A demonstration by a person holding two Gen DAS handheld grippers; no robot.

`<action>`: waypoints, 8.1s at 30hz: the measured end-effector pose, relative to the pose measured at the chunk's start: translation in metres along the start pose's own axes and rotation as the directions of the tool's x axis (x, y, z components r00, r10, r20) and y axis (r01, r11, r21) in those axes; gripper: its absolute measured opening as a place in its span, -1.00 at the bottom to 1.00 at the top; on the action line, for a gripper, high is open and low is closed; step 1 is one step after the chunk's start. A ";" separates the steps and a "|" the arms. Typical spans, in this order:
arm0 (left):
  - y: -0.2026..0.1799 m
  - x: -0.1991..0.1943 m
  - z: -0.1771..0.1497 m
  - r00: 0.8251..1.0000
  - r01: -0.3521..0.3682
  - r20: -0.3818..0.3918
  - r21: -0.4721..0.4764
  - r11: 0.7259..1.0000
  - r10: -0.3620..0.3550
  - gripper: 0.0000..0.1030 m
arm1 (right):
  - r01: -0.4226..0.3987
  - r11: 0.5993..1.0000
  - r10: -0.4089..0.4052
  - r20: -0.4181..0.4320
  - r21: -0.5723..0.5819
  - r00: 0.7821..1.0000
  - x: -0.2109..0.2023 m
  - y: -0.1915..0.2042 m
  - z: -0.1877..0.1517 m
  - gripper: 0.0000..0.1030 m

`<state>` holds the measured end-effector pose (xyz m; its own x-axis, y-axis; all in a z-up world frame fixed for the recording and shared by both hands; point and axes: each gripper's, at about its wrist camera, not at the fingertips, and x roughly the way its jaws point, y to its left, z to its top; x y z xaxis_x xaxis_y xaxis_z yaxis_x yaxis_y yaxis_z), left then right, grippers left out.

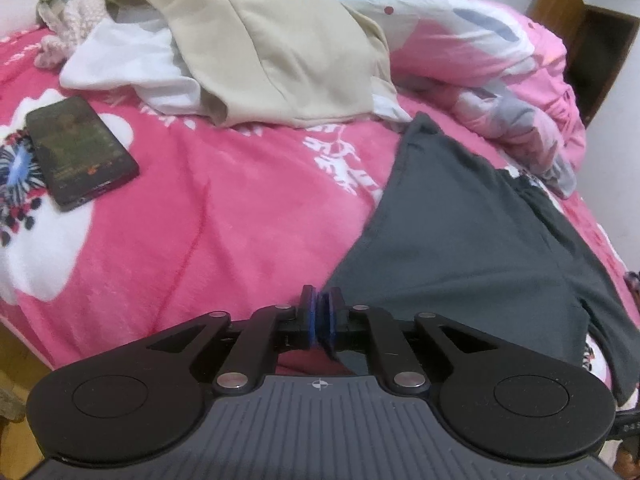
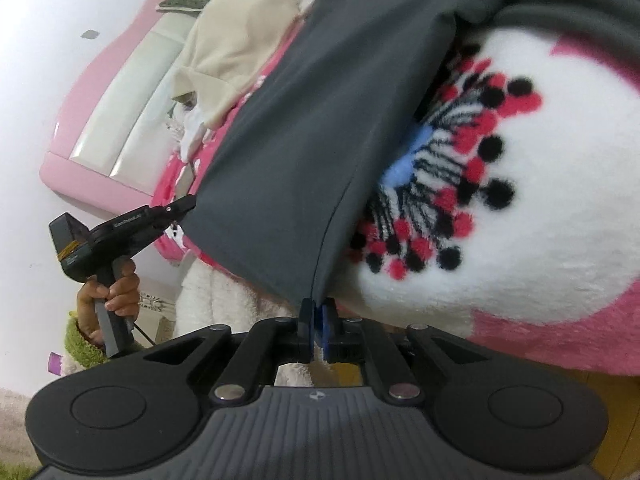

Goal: Fold clothes

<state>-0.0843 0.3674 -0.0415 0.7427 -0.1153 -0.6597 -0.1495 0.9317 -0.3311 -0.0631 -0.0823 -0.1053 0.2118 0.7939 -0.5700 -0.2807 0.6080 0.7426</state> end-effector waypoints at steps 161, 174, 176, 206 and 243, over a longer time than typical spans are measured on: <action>0.056 -0.010 0.040 0.996 0.081 0.051 -0.202 0.976 -0.073 0.02 | 0.038 0.794 0.006 0.070 -0.607 0.997 0.177 0.190 0.096 -0.97; -0.037 0.106 0.143 0.949 0.302 -0.087 -0.020 0.953 -0.302 0.07 | 0.035 0.828 0.098 0.205 -0.560 0.974 0.061 0.165 0.095 -0.97; -0.065 0.138 0.165 0.946 0.305 -0.126 0.017 0.952 -0.300 0.07 | 0.028 0.849 0.109 0.227 -0.528 0.968 0.050 0.156 0.097 -0.97; -0.202 0.301 0.219 0.946 0.195 -0.277 0.080 0.978 -0.166 -1.00 | -0.141 0.966 0.240 0.538 -0.218 0.808 -0.089 0.055 0.101 -0.97; -0.487 0.321 0.139 0.953 0.301 -0.139 0.311 0.901 -0.270 -0.54 | -0.120 0.912 -0.296 0.832 0.392 0.469 -0.277 -0.204 -0.009 -0.97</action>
<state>0.3176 -0.0752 0.0015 0.6575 -0.4092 -0.6326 0.2918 0.9124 -0.2869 -0.0728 -0.4261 -0.1021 0.9614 0.1949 -0.1944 0.0853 0.4605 0.8835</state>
